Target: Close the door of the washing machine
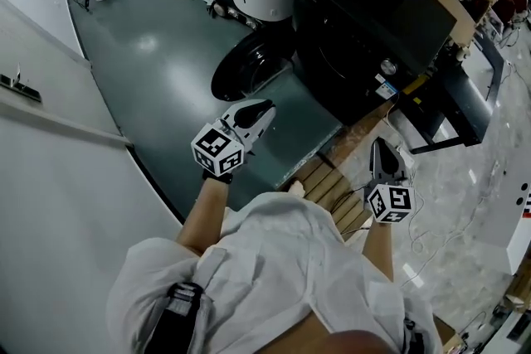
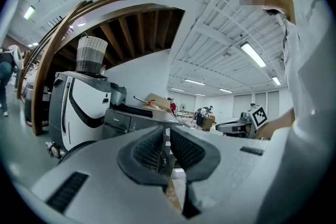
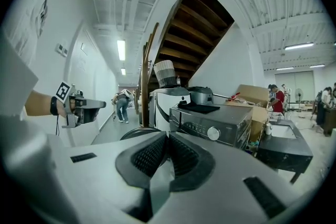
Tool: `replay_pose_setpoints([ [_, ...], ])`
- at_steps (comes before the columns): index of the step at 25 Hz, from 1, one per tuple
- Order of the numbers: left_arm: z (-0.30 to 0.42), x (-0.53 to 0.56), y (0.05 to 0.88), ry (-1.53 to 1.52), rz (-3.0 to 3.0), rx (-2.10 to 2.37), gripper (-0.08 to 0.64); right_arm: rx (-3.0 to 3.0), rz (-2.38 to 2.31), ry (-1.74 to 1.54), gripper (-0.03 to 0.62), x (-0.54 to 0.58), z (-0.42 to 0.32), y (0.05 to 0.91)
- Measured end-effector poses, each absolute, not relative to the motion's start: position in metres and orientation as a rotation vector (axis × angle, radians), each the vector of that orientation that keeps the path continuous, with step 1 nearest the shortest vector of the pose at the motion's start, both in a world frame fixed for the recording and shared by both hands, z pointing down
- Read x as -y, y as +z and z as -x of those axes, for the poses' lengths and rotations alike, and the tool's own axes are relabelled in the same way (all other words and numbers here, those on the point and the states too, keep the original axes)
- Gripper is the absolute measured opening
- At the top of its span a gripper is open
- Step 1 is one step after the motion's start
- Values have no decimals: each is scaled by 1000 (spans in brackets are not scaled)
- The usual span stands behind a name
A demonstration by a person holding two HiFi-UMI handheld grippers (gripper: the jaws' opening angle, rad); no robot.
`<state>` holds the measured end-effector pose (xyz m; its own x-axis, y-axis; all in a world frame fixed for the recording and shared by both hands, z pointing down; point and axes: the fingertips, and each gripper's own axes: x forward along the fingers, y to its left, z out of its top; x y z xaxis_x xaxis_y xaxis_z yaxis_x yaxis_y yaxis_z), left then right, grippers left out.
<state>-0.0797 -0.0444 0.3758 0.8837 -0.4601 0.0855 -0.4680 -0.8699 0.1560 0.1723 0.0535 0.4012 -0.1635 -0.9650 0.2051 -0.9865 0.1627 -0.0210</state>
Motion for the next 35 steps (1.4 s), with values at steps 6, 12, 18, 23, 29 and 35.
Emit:
replay_pose_setpoints([
  [6,46,58,365,87,-2881,740,37,2332,-1865,207,31,-35,-203,400],
  [12,32,57,367,131,-2876,779,38,2375,-1818,178,31,-16,-216,398],
  [18,42,52,370,148,-2835,855,44,2424,-1775,200,32,-10,-215,399],
  [23,47,52,369,149,-2816,911,63,2455,-1734,214,32,-8,-211,402],
  [29,44,53,372,167,-2810,930,74,2469,-1708,232,32,-3,-213,409],
  [35,56,63,380,196,-2801,943,92,2478,-1685,242,34,9,-200,415],
])
